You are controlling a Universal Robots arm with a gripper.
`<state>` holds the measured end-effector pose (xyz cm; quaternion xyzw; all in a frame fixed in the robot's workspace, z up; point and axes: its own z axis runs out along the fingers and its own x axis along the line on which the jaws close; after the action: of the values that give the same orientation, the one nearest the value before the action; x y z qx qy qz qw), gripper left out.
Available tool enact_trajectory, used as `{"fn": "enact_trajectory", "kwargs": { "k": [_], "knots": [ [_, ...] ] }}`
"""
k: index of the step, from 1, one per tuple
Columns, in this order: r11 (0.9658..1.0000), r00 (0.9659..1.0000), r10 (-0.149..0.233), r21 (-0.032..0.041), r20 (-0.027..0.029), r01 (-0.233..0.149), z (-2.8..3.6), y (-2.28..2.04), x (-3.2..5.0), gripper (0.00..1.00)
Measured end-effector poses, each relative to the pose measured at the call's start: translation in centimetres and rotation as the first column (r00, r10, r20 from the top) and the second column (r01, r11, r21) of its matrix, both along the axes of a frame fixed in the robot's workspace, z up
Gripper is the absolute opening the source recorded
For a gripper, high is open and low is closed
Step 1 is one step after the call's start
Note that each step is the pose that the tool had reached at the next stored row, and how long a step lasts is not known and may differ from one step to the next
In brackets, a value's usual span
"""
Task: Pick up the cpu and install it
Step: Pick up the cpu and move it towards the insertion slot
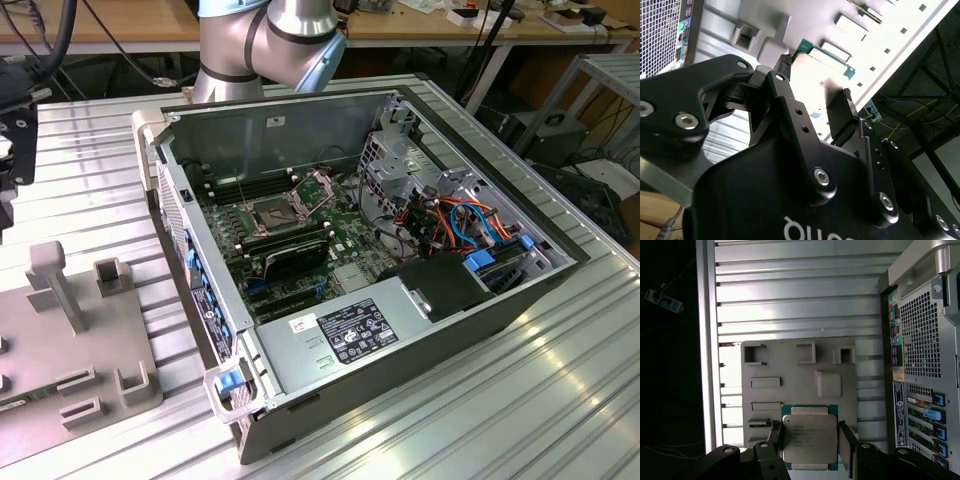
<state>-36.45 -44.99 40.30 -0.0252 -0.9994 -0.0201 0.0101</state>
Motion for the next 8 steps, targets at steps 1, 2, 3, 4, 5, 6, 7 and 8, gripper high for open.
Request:
{"fn": "enact_trajectory", "kwargs": {
  "k": [1,2,3,4,5,6,7,8],
  "knots": [
    [1.0000,1.0000,0.000,0.0000,0.0000,0.000,0.00,0.00,0.04,0.54],
    [1.0000,1.0000,0.000,0.0000,0.0000,0.000,0.00,0.00,0.13,0.54],
    [1.0000,1.0000,0.000,-0.0001,-0.0001,0.000,0.00,0.00,0.20,0.54],
    [1.0000,1.0000,0.000,-0.0001,-0.0001,0.000,0.01,0.00,0.32,0.54],
    [1.0000,1.0000,0.000,-0.0001,0.0000,0.000,0.00,0.00,0.40,0.54],
    [1.0000,1.0000,0.000,0.0000,0.0000,0.000,0.00,0.00,0.54,0.54],
    [1.0000,1.0000,0.000,0.0000,0.0000,0.000,0.00,0.00,0.65,0.54],
    [1.0000,1.0000,0.000,0.0000,0.0000,0.000,0.00,0.00,0.83,0.54]
  ]
}}
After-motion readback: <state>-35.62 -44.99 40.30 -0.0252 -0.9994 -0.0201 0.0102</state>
